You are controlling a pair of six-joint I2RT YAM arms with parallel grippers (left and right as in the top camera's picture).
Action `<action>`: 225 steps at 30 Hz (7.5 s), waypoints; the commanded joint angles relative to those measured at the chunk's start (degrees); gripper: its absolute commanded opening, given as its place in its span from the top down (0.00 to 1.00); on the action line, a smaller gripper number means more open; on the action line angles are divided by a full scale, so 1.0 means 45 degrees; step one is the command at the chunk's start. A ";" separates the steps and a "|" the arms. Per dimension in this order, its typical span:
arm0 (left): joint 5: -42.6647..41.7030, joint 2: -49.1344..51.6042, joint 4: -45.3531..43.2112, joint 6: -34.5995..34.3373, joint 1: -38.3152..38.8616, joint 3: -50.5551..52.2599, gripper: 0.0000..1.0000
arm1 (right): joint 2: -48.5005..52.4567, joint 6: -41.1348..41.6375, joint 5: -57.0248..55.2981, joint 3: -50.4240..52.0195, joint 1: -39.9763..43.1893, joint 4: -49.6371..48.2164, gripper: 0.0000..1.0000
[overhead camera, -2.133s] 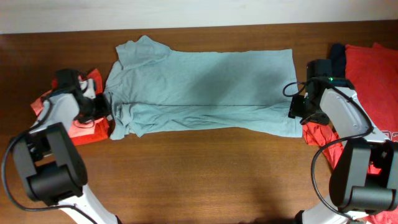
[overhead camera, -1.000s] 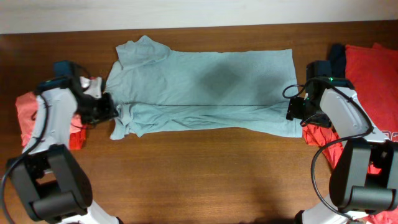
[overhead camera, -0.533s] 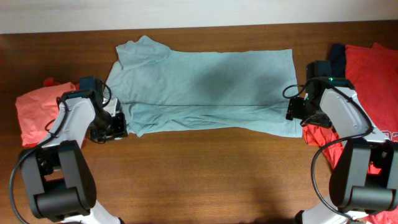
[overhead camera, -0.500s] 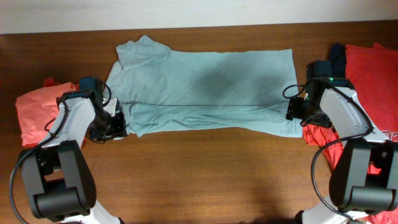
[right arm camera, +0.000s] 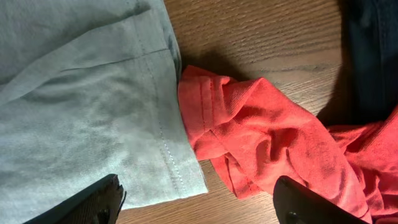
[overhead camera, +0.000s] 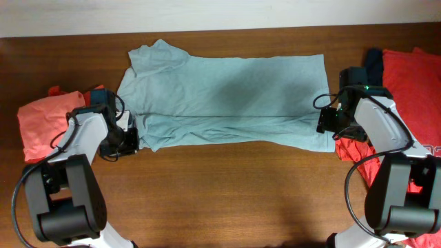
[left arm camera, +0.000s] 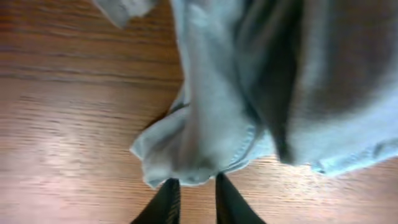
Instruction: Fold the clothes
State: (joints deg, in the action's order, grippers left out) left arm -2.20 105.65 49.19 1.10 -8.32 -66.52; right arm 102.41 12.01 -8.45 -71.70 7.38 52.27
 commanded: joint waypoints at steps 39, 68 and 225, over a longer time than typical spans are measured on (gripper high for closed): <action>-0.0097 -0.0029 -0.0087 -0.0384 -0.0019 0.0092 0.69 | 0.3055 -0.1627 0.2837 0.0078 0.0000 -0.1758 0.56; -0.0321 -0.0024 -0.1088 -0.0379 -0.0019 0.0209 0.83 | 0.3050 -0.1622 0.2837 0.0078 0.0024 -0.1661 0.57; -0.0933 0.1593 -0.1200 -0.2827 0.1569 -0.3934 0.34 | 0.3050 -0.1617 0.2900 0.0073 0.0024 -0.1579 0.57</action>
State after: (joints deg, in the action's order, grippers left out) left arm -17.50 114.10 40.88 -14.50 -1.19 -84.60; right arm 112.77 4.49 3.97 -72.75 7.38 45.32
